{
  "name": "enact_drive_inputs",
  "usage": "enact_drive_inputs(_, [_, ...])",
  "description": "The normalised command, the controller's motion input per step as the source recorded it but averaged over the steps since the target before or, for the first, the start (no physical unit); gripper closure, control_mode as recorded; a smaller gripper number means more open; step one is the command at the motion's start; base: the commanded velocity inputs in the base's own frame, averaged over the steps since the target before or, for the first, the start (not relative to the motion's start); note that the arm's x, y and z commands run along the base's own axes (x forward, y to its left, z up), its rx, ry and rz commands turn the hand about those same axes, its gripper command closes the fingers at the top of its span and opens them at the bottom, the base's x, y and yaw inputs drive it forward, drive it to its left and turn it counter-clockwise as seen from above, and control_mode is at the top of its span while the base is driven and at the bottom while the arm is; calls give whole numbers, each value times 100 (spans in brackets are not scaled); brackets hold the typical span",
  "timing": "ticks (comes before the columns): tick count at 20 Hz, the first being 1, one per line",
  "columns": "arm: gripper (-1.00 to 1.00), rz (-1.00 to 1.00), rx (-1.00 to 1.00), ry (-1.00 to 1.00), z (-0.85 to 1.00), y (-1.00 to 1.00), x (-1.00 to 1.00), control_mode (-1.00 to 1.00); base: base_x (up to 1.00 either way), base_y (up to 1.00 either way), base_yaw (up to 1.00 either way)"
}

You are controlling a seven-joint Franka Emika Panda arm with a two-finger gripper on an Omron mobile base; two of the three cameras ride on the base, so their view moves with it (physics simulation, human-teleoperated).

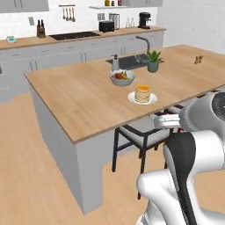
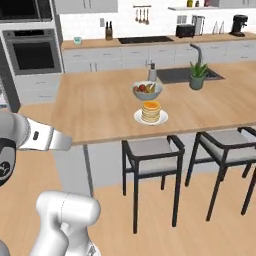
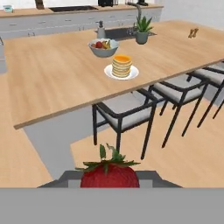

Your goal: Take the strawberry from the fridge and place it on top of the pancake, located on the dining counter.

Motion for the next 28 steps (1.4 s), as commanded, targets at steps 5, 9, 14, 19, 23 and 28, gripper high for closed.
enact_drive_inputs(5, [100, 0, 0, 0, 0, 0, 0, 100, 1, -97, 58])
enact_drive_inputs(9, [100, 0, 0, 0, 0, 0, 0, 100, 42, -92, 51])
enact_drive_inputs(14, [100, 0, 0, 0, 0, 0, 0, 100, 59, -77, 42])
enact_drive_inputs(19, [100, 0, 0, 0, 0, 0, 0, 100, 74, -37, 25])
enact_drive_inputs(23, [100, 0, 0, 0, 0, 0, 0, 100, 75, -41, 24])
enact_drive_inputs(28, [100, 0, 0, 0, 0, 0, 0, 100, 51, -53, 22])
